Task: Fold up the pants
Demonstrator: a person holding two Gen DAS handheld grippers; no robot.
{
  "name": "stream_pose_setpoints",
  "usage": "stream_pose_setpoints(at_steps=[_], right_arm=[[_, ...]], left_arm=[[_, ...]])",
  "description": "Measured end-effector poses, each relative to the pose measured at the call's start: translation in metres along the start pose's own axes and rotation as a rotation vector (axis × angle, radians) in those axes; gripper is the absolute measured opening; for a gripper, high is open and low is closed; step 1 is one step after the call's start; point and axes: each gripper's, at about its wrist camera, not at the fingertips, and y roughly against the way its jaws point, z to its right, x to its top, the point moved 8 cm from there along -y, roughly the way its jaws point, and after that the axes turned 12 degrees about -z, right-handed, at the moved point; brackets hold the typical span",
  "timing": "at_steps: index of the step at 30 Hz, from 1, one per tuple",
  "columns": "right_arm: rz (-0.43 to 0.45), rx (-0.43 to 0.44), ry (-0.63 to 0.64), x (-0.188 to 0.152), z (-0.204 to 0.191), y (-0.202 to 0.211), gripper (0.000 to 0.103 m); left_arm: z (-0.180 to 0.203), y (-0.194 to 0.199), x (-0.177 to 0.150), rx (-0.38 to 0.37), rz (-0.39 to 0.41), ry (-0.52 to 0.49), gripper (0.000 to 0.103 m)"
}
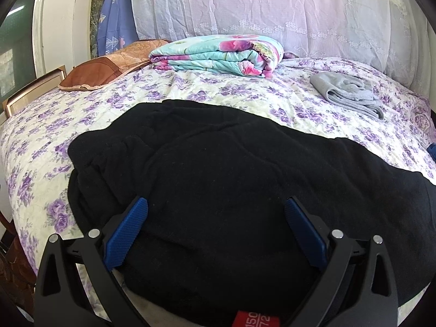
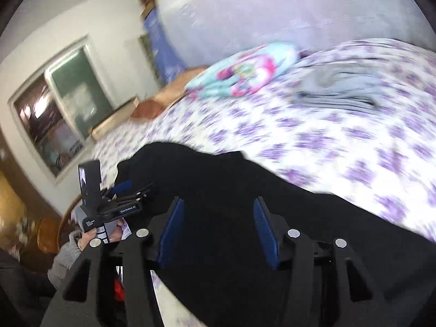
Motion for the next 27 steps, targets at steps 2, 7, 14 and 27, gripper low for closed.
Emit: stream_pose_setpoints(at_steps=[2, 7, 14, 27], right_arm=[[0.072, -0.046, -0.124, -0.024, 0.033, 0.044, 0.065], [0.251, -0.138, -0.535, -0.109, 0.131, 0.155, 0.07], [0.412, 0.019, -0.938, -0.191, 0.218, 0.183, 0.07], [0.397, -0.03, -0.954, -0.163, 0.263, 0.151, 0.039]], left_arm=[[0.002, 0.005, -0.001, 0.021, 0.002, -0.005, 0.098], [0.006, 0.02, -0.003, -0.005, 0.021, 0.019, 0.098], [0.043, 0.045, 0.001, -0.101, 0.035, -0.018, 0.098], [0.082, 0.055, -0.006, -0.103, 0.032, -0.123, 0.098]])
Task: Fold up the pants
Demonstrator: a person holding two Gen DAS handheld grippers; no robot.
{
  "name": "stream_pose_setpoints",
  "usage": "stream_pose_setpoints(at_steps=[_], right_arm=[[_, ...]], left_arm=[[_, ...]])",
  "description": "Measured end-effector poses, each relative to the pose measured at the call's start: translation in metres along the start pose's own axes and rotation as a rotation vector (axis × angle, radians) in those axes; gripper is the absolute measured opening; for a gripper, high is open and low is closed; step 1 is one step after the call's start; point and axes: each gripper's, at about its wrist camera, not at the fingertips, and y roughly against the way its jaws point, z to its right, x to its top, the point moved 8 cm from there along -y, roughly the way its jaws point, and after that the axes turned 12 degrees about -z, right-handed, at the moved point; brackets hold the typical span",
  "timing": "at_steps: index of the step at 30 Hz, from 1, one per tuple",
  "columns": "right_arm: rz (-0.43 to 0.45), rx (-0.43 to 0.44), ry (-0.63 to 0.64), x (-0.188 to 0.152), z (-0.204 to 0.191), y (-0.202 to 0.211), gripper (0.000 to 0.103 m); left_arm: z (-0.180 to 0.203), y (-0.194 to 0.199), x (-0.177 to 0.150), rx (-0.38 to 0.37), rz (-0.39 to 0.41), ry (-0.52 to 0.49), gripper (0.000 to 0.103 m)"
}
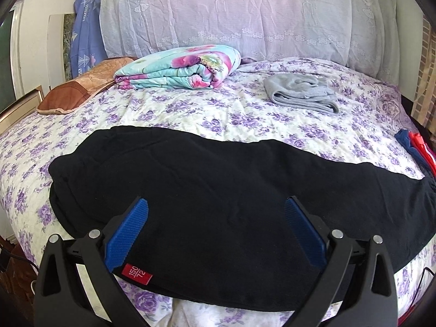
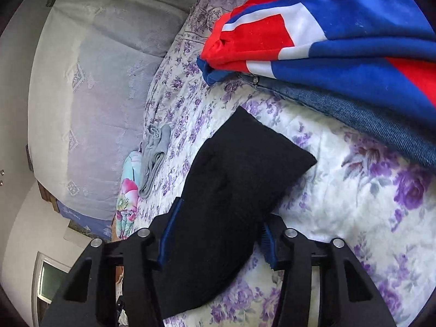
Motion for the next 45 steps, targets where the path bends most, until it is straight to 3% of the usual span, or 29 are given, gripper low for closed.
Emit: stream_pose_setpoints(at_steps=[1, 3, 8, 13, 17, 21, 25, 28, 30, 31, 33, 36, 38, 41, 45], right_arm=[[0.018, -0.004, 0.012, 0.0, 0.0, 0.003, 0.022], [0.064, 0.001, 0.033, -0.002, 0.0, 0.011, 0.013], [0.173, -0.035, 0.149, -0.013, -0.028, 0.035, 0.011], [0.232, -0.157, 0.497, -0.032, -0.133, 0.027, 0.011], [0.168, -0.223, 0.844, -0.085, -0.226, -0.029, 0.011], [0.034, -0.274, 1.172, -0.165, -0.282, -0.116, 0.011], [-0.119, -0.368, 1.454, -0.249, -0.284, -0.2, 0.011], [-0.191, -0.5, 1.583, -0.278, -0.262, -0.231, 0.012], [-0.226, -0.528, 1.612, -0.283, -0.255, -0.233, 0.02], [-0.226, -0.508, 1.614, -0.285, -0.257, -0.228, 0.038], [-0.246, -0.442, 1.6, -0.292, -0.262, -0.212, 0.049], [-0.255, -0.289, 1.523, -0.292, -0.28, -0.178, 0.048], [-0.219, -0.218, 1.407, -0.274, -0.294, -0.16, 0.048], [-0.147, -0.276, 1.298, -0.239, -0.3, -0.166, 0.048], [-0.275, -0.375, 1.237, -0.239, -0.27, -0.214, 0.05]], left_arm=[[0.001, -0.001, 0.0, 0.002, 0.0, -0.003, 0.098], [-0.002, -0.002, 0.001, 0.009, 0.0, 0.001, 0.098], [-0.023, -0.007, 0.004, 0.005, -0.01, 0.061, 0.098], [-0.058, 0.002, 0.01, 0.033, 0.045, 0.121, 0.098], [-0.098, 0.008, 0.009, 0.059, 0.064, 0.192, 0.098], [-0.143, 0.014, 0.007, 0.073, 0.059, 0.293, 0.098], [-0.175, 0.021, 0.003, 0.07, 0.066, 0.371, 0.098], [-0.184, 0.022, 0.001, 0.068, 0.068, 0.39, 0.098], [-0.186, 0.018, 0.0, 0.071, 0.064, 0.39, 0.098], [-0.186, 0.016, -0.001, 0.071, 0.06, 0.389, 0.098], [-0.184, 0.01, -0.002, 0.065, 0.044, 0.385, 0.098], [-0.18, 0.005, -0.004, 0.06, 0.03, 0.378, 0.098], [-0.18, 0.004, -0.004, 0.055, 0.028, 0.381, 0.098], [-0.179, 0.0, -0.007, 0.041, 0.01, 0.387, 0.098], [-0.182, -0.006, -0.009, 0.05, -0.026, 0.39, 0.098]])
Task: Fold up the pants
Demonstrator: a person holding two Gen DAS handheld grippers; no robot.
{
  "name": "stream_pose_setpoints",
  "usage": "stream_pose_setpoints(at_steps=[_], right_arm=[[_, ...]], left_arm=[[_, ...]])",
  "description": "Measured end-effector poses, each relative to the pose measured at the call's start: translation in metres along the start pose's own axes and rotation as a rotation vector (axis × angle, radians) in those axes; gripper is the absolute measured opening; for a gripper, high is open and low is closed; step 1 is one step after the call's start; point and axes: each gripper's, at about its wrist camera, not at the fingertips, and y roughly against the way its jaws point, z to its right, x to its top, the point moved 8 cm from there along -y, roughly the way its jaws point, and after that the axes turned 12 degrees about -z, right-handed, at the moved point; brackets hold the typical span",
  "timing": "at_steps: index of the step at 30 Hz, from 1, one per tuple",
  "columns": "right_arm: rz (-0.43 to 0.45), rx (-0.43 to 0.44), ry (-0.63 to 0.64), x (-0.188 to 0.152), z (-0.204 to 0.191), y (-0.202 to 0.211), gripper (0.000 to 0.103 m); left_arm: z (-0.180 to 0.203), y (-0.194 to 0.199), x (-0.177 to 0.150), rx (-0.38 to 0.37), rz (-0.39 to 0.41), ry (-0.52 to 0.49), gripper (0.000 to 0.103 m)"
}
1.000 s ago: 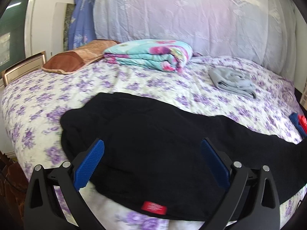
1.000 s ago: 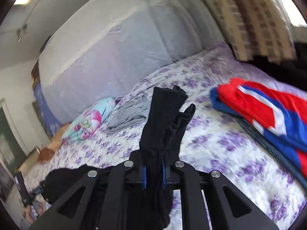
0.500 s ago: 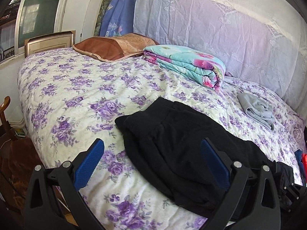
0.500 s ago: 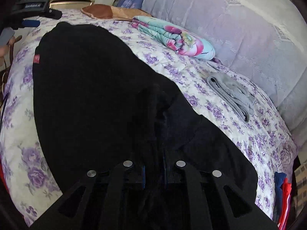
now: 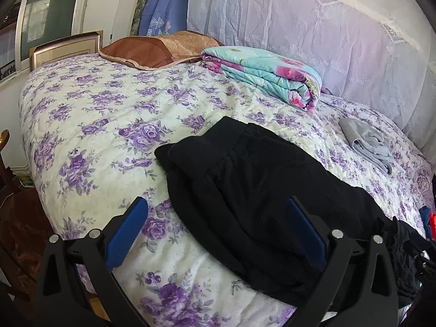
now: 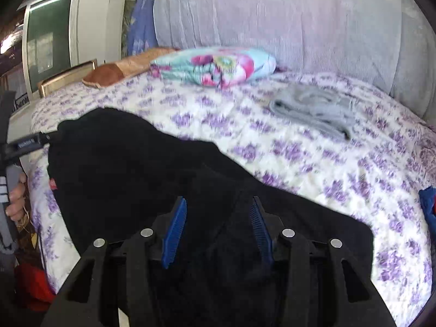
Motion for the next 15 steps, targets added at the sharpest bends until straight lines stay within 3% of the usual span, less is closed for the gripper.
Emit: stream_pose_setpoints(at_steps=[1, 2, 5, 7, 10, 12, 15], right_arm=[[-0.087, -0.007, 0.018, -0.01, -0.004, -0.022, 0.051], [-0.11, -0.01, 0.028, -0.017, -0.006, -0.032, 0.051], [-0.085, 0.076, -0.036, -0.018, 0.003, -0.023, 0.053], [-0.016, 0.133, -0.108, -0.019, 0.015, -0.008, 0.06], [0.181, 0.173, -0.177, -0.022, 0.033, 0.033, 0.077], [0.27, 0.141, -0.208, -0.024, 0.051, 0.054, 0.081], [0.301, 0.098, -0.262, -0.03, 0.079, 0.068, 0.082]], left_arm=[[-0.001, -0.002, 0.0, 0.001, -0.009, 0.004, 0.098], [-0.003, -0.004, -0.001, -0.002, -0.023, 0.011, 0.098], [-0.013, -0.015, -0.002, -0.031, -0.076, 0.057, 0.098], [-0.021, -0.02, -0.002, -0.071, -0.101, 0.101, 0.098], [-0.025, -0.021, 0.002, -0.104, -0.108, 0.123, 0.098], [-0.027, -0.024, 0.008, -0.133, -0.112, 0.14, 0.098], [-0.028, -0.034, 0.018, -0.165, -0.13, 0.159, 0.098]])
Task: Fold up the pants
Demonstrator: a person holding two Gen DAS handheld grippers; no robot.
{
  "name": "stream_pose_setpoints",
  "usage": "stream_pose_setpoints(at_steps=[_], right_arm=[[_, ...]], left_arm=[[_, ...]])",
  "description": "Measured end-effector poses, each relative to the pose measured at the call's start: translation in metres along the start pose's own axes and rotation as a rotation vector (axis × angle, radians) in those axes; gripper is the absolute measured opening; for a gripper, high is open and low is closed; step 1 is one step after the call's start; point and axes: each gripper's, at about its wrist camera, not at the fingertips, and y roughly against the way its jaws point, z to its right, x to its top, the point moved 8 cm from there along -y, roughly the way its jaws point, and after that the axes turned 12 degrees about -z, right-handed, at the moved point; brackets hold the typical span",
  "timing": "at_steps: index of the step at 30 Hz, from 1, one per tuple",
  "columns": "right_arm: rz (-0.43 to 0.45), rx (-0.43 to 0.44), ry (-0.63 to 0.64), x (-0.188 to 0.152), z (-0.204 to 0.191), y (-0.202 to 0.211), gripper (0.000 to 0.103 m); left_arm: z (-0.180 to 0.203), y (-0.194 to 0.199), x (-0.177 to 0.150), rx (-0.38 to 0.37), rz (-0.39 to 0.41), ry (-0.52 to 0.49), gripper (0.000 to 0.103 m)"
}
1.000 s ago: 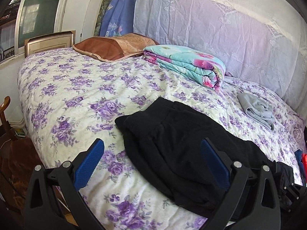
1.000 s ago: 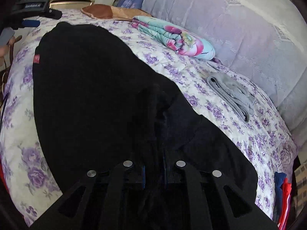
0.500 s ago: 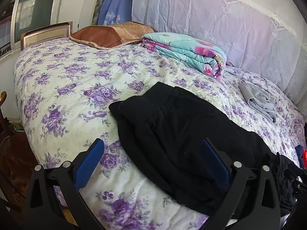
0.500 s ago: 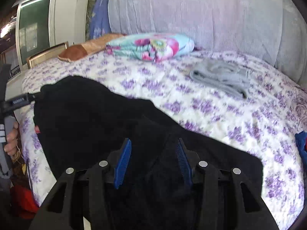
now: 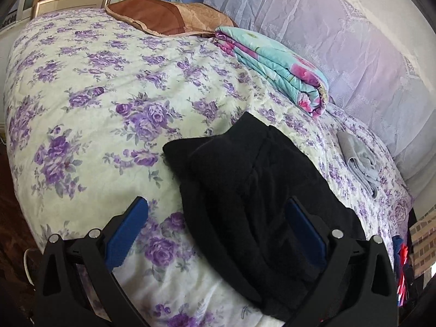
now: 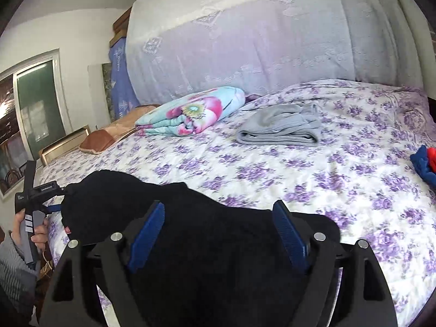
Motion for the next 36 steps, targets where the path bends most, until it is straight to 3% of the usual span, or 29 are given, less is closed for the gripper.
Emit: stream_pose_setpoints(at_steps=[5, 7, 14, 19, 27, 36], right_arm=[[0.001, -0.006, -0.096, -0.006, 0.035, 0.007, 0.084], [-0.01, -0.014, -0.116, -0.012, 0.044, 0.006, 0.085], [-0.034, 0.018, -0.208, -0.023, 0.068, -0.001, 0.086], [-0.035, 0.039, -0.236, -0.027, 0.076, -0.001, 0.089], [-0.057, 0.095, -0.293, -0.035, 0.088, -0.004, 0.09], [-0.056, 0.161, -0.367, -0.041, 0.101, -0.004, 0.09]], left_arm=[[0.002, -0.008, 0.012, -0.013, -0.003, 0.016, 0.093], [0.004, -0.01, 0.012, -0.011, -0.015, 0.015, 0.072], [0.011, -0.01, 0.011, 0.033, -0.004, -0.003, 0.057], [0.02, 0.004, 0.012, 0.06, 0.027, -0.034, 0.035], [0.062, 0.021, 0.004, 0.264, 0.122, -0.208, 0.026], [0.108, 0.035, -0.009, 0.38, 0.198, -0.333, 0.025]])
